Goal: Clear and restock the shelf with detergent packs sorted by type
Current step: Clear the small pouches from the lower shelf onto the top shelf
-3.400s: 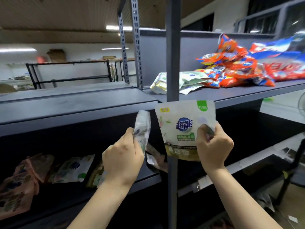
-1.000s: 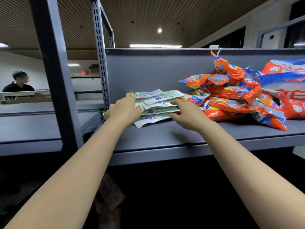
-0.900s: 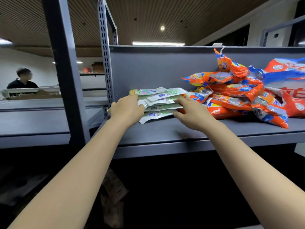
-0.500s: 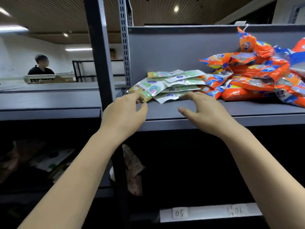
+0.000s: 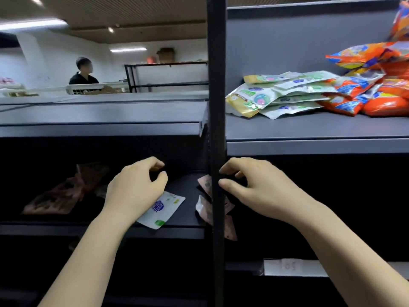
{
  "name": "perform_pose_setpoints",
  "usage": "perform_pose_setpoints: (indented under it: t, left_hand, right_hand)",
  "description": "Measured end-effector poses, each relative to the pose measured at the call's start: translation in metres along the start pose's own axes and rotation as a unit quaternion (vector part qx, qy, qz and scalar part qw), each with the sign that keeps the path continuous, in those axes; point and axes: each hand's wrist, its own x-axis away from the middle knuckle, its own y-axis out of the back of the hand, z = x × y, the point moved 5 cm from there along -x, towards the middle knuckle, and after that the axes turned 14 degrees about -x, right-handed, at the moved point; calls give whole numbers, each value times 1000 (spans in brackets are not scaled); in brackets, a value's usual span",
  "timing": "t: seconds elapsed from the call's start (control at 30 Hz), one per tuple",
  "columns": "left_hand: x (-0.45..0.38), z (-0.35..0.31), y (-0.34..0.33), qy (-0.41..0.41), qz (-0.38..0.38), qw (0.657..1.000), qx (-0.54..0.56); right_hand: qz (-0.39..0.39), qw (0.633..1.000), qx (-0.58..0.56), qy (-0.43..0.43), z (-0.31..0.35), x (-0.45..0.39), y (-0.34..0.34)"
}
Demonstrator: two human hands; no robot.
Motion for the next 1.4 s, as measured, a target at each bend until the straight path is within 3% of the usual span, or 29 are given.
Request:
perform_pose_setpoints:
  t: [0.17,0.5,0.77,1.0,1.1,1.27,1.4]
  left_hand:
    - [-18,76,-24,6,75,994,-78]
    - [-74,212,-108,-47,214,961,-168]
    - [-101,263,-190,-84,252,946,-185]
    - [-134,279,-237,-126,200,941,-242]
    - [-151,283,-247,-137,158,953,-218]
    - [-154,281,-258,-151,173,949,-219]
    - [-161,265,-232,-154,51,974,-158]
  right_hand:
    - [62,997,-9,-47,22,-24,-79]
    - [136,963,-16,-234,4,-86,-224]
    - [152,918,-35,-365,-19,-102,-287]
    - [18,854,-137,-501,-31,-107,-313]
    - [-23,834,-145,-532,-32,-109,-321]
    - [-72,800,-223,-553,-35,-115,-325]
    - [-119,832,-194,-505,-35,-129,-303]
